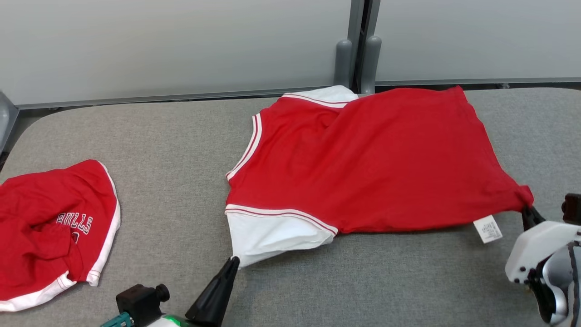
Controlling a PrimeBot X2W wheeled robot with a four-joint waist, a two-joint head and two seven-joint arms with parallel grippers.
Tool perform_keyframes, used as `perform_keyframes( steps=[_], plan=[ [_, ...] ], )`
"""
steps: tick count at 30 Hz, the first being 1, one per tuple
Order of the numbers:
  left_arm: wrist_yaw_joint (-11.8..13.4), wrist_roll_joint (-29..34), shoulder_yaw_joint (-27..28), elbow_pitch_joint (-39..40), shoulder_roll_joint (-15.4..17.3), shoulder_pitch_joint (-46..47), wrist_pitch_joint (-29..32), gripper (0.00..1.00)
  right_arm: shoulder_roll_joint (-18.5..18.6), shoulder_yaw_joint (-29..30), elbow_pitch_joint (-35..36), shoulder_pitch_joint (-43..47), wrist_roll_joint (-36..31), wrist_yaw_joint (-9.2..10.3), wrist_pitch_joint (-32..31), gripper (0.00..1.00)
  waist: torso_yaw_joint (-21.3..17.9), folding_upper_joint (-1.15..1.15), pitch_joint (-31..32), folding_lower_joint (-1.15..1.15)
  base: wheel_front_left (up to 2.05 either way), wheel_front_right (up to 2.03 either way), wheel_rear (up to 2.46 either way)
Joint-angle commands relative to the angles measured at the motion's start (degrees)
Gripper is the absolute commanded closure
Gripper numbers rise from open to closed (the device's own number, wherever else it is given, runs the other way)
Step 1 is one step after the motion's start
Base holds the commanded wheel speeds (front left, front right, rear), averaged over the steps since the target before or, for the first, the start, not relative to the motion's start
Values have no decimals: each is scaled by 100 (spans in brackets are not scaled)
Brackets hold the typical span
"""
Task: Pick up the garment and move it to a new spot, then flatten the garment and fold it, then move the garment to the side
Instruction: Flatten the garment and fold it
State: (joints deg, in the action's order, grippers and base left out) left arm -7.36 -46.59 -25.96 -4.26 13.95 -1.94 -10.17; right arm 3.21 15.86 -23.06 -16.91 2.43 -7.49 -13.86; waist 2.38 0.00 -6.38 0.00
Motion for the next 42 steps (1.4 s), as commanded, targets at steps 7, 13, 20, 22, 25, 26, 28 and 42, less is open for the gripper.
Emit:
perform_keyframes(
  steps=[7, 13, 20, 22, 25, 26, 28, 42],
  plan=[
    [-16, -315, -252, 99, 261, -88, 372, 100, 2, -252, 1879, 1369, -290, 0, -1427, 100, 32, 0, -36, 0, 0, 0, 0],
    [32, -995, -294, 261, 572, -509, 1099, 100, -8, -53, 2474, 1825, -252, 0, -1667, 100, -38, 0, -111, 0, 0, 0, 0],
    [237, -1741, -82, 861, 910, -1160, 1614, 100, -13, 235, 2390, 1869, -282, 0, -1460, 100, -88, 0, -179, 0, 0, 0, 0],
    [346, -1949, -75, 1094, 1028, -1370, 1826, 100, -15, 272, 2316, 1854, -304, 0, -1412, 100, -101, 0, -205, 0, 0, 0, 0],
    [412, -2199, -92, 1434, 1159, -1534, 2103, 100, -16, 321, 2232, 1838, -289, 0, -1398, 100, -94, 0, -240, 0, 0, 0, 0],
    [416, -2277, -92, 1525, 1185, -1594, 2164, 100, -13, 333, 2196, 1844, -261, 0, -1425, 100, -84, 0, -247, 0, 0, 0, 0],
    [392, -2257, -55, 1698, 1245, -1620, 2159, 100, -14, 339, 2175, 1932, -301, 0, -1482, 100, -63, 0, -255, 0, 0, 0, 0],
    [59, -1356, 34, 1115, 682, 561, 1438, 100, -15, 223, 2101, 1018, 601, -1, -1050, 100, -147, 0, -424, 0, 0, 0, 0]
  ],
)
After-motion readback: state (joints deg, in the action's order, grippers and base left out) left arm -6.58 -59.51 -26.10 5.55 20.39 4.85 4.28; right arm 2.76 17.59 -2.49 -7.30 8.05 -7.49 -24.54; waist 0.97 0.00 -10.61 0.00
